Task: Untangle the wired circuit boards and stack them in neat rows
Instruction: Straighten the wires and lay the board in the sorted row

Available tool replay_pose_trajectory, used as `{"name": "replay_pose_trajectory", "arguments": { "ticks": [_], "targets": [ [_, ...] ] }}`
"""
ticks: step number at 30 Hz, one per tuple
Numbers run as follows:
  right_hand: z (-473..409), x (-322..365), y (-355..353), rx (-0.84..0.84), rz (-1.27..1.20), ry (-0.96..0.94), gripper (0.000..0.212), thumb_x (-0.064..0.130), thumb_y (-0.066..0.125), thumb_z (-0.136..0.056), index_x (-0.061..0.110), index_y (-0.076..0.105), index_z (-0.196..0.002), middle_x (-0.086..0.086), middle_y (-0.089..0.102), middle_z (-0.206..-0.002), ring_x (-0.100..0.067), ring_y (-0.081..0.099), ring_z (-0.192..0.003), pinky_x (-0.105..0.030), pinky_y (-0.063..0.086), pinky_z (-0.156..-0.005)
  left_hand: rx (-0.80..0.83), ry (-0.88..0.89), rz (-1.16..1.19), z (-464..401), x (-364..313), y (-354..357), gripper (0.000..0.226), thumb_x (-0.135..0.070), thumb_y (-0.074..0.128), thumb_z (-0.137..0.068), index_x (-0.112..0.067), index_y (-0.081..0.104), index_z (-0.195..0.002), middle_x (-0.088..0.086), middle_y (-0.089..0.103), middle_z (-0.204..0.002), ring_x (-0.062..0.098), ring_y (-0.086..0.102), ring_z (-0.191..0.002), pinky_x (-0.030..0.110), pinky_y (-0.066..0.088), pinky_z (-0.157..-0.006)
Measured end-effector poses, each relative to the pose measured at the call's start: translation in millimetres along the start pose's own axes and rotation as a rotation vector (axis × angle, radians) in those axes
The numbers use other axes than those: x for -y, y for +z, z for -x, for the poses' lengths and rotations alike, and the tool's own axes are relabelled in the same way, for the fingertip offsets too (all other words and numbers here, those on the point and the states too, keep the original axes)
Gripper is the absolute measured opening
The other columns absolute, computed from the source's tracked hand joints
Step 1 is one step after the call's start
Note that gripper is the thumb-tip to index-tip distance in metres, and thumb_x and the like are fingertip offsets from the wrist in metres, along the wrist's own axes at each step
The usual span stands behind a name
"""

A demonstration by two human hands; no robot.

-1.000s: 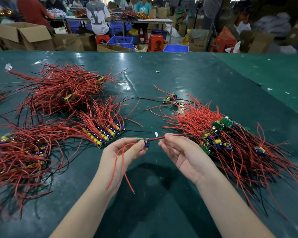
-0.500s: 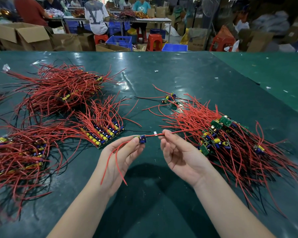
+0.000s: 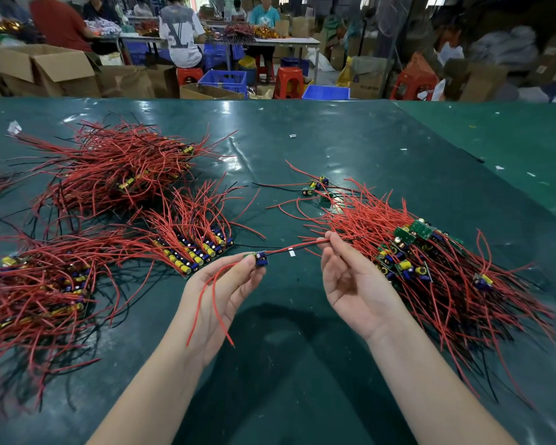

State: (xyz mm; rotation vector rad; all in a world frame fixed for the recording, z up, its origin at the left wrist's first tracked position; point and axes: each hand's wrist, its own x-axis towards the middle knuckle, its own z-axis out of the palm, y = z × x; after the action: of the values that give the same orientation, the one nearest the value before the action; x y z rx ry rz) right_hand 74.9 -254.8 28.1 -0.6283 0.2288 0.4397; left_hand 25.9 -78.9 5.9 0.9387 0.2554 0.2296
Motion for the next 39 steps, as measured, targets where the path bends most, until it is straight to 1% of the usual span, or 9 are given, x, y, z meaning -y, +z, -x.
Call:
{"name": "replay_pose_trajectory", "arguments": {
  "ticks": [4, 8, 12, 15, 20, 26, 31, 35, 39],
  "targets": [
    [4, -2, 1, 0.155, -0.148, 0.115, 0.048, 0.0, 0.096, -0.031, 0.003, 0.076, -0.075, -0.006, 0.071, -0.073, -0.006, 0.064, -0.052, -0.014, 0.049, -0.041, -0.003, -0.033, 0.002, 0, 0, 2, 0.019, -0.007, 0.069, -0.065, 0.003, 0.072, -0.081, 0.014, 0.074, -0.078, 0.016, 0.071, -0.066, 0.016, 0.055, -0.059],
    [0, 0, 0, 0.055, 0.012, 0.011, 0.015, 0.015, 0.08, -0.058, 0.008, 0.078, -0.072, -0.004, 0.073, -0.073, -0.006, 0.066, -0.055, -0.012, 0.05, -0.044, -0.04, -0.035, 0.025, -1, -1, 1, 0.026, -0.007, 0.068, -0.065, 0.006, 0.067, -0.088, 0.014, 0.073, -0.076, 0.016, 0.072, -0.065, 0.015, 0.055, -0.058],
    [-4, 4, -4, -0.026, 0.096, -0.07, 0.012, 0.019, 0.071, -0.07, 0.009, 0.078, -0.071, -0.006, 0.074, -0.077, -0.008, 0.069, -0.061, -0.014, 0.053, -0.05, -0.044, -0.035, 0.029, -3, -3, -3, 0.013, -0.006, 0.07, -0.064, 0.0, 0.075, -0.075, 0.016, 0.073, -0.078, 0.018, 0.072, -0.067, 0.016, 0.055, -0.059],
    [-4, 8, -5, -0.046, 0.029, -0.027, 0.012, 0.015, 0.072, -0.069, 0.005, 0.076, -0.073, -0.005, 0.072, -0.074, -0.008, 0.068, -0.059, -0.013, 0.052, -0.048, -0.028, -0.036, 0.009, -3, -2, -2, 0.009, -0.007, 0.07, -0.065, -0.003, 0.077, -0.07, 0.016, 0.073, -0.076, 0.017, 0.072, -0.067, 0.016, 0.055, -0.059],
    [1, 9, -4, 0.168, -0.224, 0.16, 0.035, 0.003, 0.091, -0.048, 0.001, 0.074, -0.078, -0.005, 0.07, -0.073, -0.007, 0.063, -0.051, -0.015, 0.05, -0.042, -0.021, -0.042, -0.005, -2, -1, 1, 0.009, -0.008, 0.069, -0.065, -0.004, 0.077, -0.069, 0.014, 0.073, -0.075, 0.016, 0.072, -0.065, 0.015, 0.055, -0.058],
    [-2, 11, -2, -0.035, -0.001, -0.004, 0.011, 0.014, 0.072, -0.067, 0.007, 0.076, -0.074, -0.004, 0.073, -0.075, -0.005, 0.066, -0.055, -0.012, 0.05, -0.045, -0.071, -0.04, 0.03, -3, -4, -1, 0.018, -0.005, 0.068, -0.069, 0.004, 0.068, -0.085, 0.013, 0.073, -0.073, 0.016, 0.072, -0.064, 0.015, 0.054, -0.057],
    [3, 9, -4, 0.2, -0.357, 0.231, 0.038, -0.008, 0.088, -0.048, 0.0, 0.072, -0.081, -0.01, 0.07, -0.075, -0.009, 0.063, -0.048, -0.017, 0.049, -0.04, -0.045, -0.034, -0.007, -1, 0, 1, 0.012, -0.001, 0.065, -0.076, 0.005, 0.067, -0.087, 0.012, 0.073, -0.072, 0.015, 0.071, -0.062, 0.015, 0.055, -0.057],
    [3, 4, 1, 0.097, -0.103, 0.052, 0.013, 0.014, 0.077, -0.064, 0.006, 0.076, -0.074, -0.004, 0.072, -0.076, -0.008, 0.067, -0.057, -0.014, 0.052, -0.048, -0.065, -0.014, 0.006, -3, -3, -3, 0.013, -0.009, 0.071, -0.064, -0.003, 0.075, -0.075, 0.013, 0.073, -0.076, 0.016, 0.072, -0.067, 0.015, 0.055, -0.059],
    [1, -4, 1, 0.126, 0.153, -0.068, 0.017, 0.016, 0.07, -0.07, 0.01, 0.076, -0.085, -0.006, 0.074, -0.087, -0.01, 0.071, -0.071, -0.015, 0.055, -0.058, -0.007, 0.029, -0.01, 0, 1, -2, 0.009, -0.01, 0.073, -0.065, -0.007, 0.077, -0.072, 0.014, 0.074, -0.082, 0.018, 0.072, -0.071, 0.017, 0.055, -0.064]
  ]
}}
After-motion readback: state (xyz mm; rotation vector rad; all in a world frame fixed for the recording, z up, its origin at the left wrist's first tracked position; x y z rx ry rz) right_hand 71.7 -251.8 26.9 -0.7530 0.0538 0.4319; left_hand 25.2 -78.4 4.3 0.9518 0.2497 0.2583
